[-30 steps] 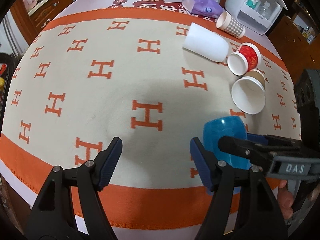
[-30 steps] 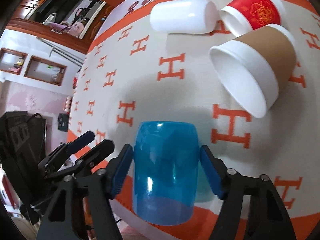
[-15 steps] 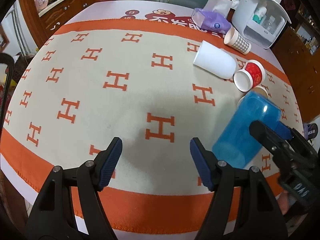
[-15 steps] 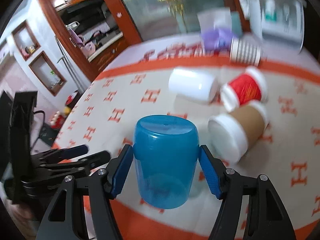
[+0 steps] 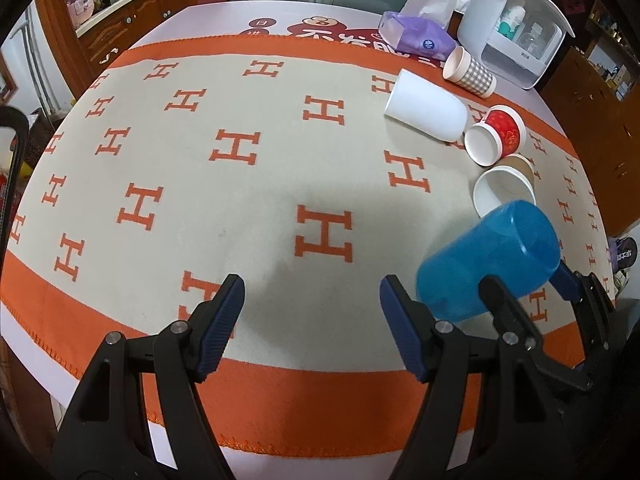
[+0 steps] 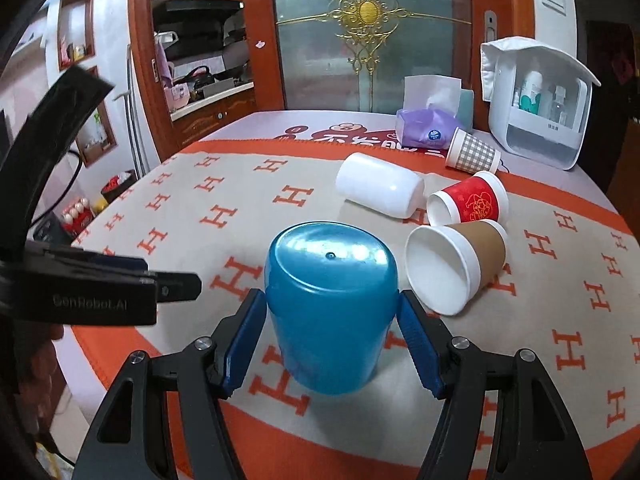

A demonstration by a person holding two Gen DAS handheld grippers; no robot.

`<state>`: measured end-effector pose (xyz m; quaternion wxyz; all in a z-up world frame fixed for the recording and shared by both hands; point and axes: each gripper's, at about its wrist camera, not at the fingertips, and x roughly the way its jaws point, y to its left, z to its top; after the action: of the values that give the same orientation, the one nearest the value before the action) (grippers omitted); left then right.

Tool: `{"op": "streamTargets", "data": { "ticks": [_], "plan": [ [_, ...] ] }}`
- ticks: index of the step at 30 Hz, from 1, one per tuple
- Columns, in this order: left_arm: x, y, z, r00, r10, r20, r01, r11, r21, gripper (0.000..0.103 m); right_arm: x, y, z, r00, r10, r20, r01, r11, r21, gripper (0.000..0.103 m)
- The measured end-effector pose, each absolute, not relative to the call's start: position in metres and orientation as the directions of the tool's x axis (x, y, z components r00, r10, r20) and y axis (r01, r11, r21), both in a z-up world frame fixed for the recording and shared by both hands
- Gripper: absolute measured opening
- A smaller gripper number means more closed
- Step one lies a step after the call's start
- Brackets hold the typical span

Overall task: Flip cup upside down
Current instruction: 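Lift the blue cup with the right gripper and carry it toward the paper cups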

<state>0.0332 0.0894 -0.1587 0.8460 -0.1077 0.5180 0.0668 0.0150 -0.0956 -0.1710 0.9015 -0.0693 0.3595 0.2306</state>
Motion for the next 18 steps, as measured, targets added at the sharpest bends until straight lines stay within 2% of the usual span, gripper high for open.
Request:
{"op": "streamTargets", "data": {
  "ticks": [2,3,6,13,18],
  "plan": [
    [0.032,0.088,-0.157,0.457,0.003,-0.89,-0.217,0.97,-0.108,0.068,0.011,-0.095,-0.171,0.631,0.357,-0.689,-0.467,0.884,0.03,0.071],
    [0.031,0.086,-0.157,0.457,0.003,-0.889,-0.213,0.971,-0.106,0.068,0.009,-0.094,-0.171,0.628,0.356,-0.692,-0.467,0.884,0.03,0.079],
    [0.029,0.084,-0.156,0.456,0.005,-0.89,-0.207,0.973,-0.101,0.069,0.002,-0.098,-0.165,0.652,0.347,-0.674,-0.446,0.894,0.028,0.089],
    [0.021,0.079,-0.154,0.447,0.019,-0.894,-0.205,0.975,-0.082,0.072,-0.004,-0.111,-0.153,0.639,0.346,-0.687,-0.42,0.905,0.066,0.09],
    [0.012,0.071,-0.152,0.44,0.018,-0.898,-0.195,0.978,-0.076,0.073,-0.009,-0.123,-0.149,0.607,0.312,-0.731,-0.373,0.924,0.085,0.09]
  ]
}}
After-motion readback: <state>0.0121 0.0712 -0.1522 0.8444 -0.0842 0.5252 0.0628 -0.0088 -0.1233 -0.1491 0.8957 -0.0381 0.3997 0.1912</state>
